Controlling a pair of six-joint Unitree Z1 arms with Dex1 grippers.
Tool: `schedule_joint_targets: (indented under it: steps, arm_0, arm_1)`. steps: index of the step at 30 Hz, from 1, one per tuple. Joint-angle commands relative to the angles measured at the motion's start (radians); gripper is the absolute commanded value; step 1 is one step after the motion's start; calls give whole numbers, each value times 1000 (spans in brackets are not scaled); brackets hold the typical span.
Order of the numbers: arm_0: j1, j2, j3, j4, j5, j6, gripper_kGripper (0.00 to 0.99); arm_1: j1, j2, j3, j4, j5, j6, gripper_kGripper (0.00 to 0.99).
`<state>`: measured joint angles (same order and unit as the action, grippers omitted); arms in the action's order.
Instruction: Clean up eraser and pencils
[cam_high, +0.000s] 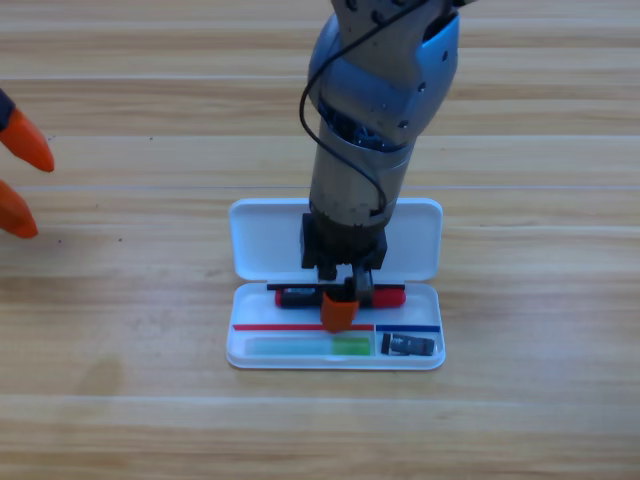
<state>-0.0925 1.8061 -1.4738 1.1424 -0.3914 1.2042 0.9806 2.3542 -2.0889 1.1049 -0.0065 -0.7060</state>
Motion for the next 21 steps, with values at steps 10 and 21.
schedule_joint_targets:
  steps: [10,21]
  arm_0:
    - [16,6,50,-20,-18,6,990]
    - [-12,38,-25,-38,-40,-37,969]
  arm_1:
    - [-26,-414,283,-23,267,66,904]
    - [-86,-771,701,-418,487,250,939]
